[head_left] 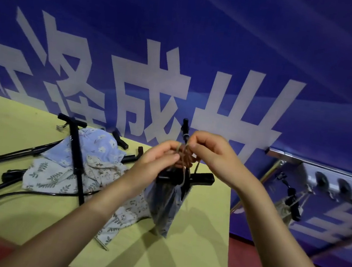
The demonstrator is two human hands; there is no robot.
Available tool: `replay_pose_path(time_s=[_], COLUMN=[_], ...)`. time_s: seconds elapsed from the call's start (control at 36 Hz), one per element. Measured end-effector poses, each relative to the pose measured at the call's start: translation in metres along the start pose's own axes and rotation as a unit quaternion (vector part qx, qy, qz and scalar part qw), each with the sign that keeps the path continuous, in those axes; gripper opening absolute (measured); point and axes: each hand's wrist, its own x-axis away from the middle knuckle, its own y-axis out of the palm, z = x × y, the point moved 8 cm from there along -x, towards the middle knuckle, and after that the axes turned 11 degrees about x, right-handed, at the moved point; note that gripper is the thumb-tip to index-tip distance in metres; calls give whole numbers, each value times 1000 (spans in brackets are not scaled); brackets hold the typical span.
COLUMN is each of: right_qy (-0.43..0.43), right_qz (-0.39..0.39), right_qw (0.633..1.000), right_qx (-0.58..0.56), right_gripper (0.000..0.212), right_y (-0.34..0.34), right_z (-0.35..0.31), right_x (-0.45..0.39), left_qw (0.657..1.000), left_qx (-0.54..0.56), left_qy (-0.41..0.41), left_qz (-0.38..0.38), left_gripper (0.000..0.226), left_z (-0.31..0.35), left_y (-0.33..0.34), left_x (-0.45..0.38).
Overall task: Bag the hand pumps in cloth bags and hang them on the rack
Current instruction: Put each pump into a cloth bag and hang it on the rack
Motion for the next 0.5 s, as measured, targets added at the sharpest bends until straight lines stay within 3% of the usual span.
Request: replay_pose_path(time_s=[0.11,0.31,0.39,0.5], right_qy=[-4,87,109,157], right_qz=[37,97,73,87], right_qw=[998,981,980,975], right_qx=[55,-147,-148,-128], right_gripper=[20,14,11,8], right_y=[-5,6,10,6], right_z=[-1,30,36,46], right_x=[2,20,27,47], left_qw=[999,993,983,982], left_qx=[-30,92,169,145], left_qy=[-13,-24,-44,-69], left_qz=[-35,-74,-55,-102], left_gripper=[20,8,4,3], left_z=[7,18,12,1], left_y=[6,21,22,36], left_x=[-6,-18,-25,-29])
